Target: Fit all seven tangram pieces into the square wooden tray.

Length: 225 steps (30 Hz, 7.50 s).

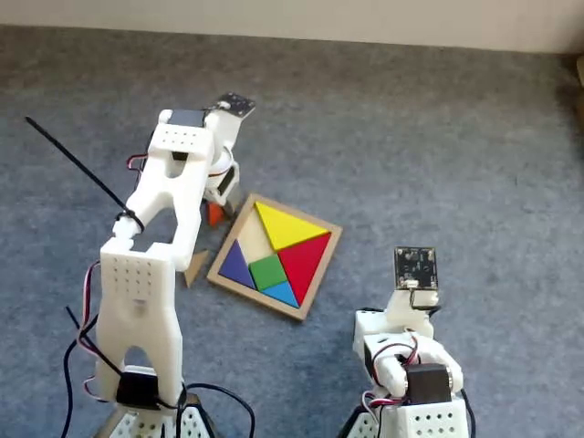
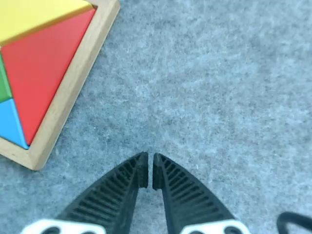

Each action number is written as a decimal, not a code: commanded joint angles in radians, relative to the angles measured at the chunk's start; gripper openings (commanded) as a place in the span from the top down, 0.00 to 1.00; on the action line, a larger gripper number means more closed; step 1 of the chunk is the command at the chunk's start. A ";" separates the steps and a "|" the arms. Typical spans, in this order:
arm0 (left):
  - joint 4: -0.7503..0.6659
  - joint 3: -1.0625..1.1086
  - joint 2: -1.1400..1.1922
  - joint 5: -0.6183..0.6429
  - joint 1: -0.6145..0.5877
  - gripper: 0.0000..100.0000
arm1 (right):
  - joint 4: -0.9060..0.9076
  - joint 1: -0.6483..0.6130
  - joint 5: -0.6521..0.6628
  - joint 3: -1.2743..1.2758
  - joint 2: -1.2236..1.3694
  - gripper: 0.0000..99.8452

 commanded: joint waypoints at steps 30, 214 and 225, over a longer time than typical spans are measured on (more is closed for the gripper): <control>0.299 -0.150 -0.193 0.054 0.176 0.96 | 0.005 0.012 -0.006 0.134 -0.018 0.97; -0.196 0.538 -0.535 -0.577 0.298 0.76 | 0.005 0.012 -0.006 0.134 -0.018 0.97; -0.029 0.378 -0.538 -0.405 0.262 0.76 | 0.005 0.012 -0.006 0.134 -0.018 0.97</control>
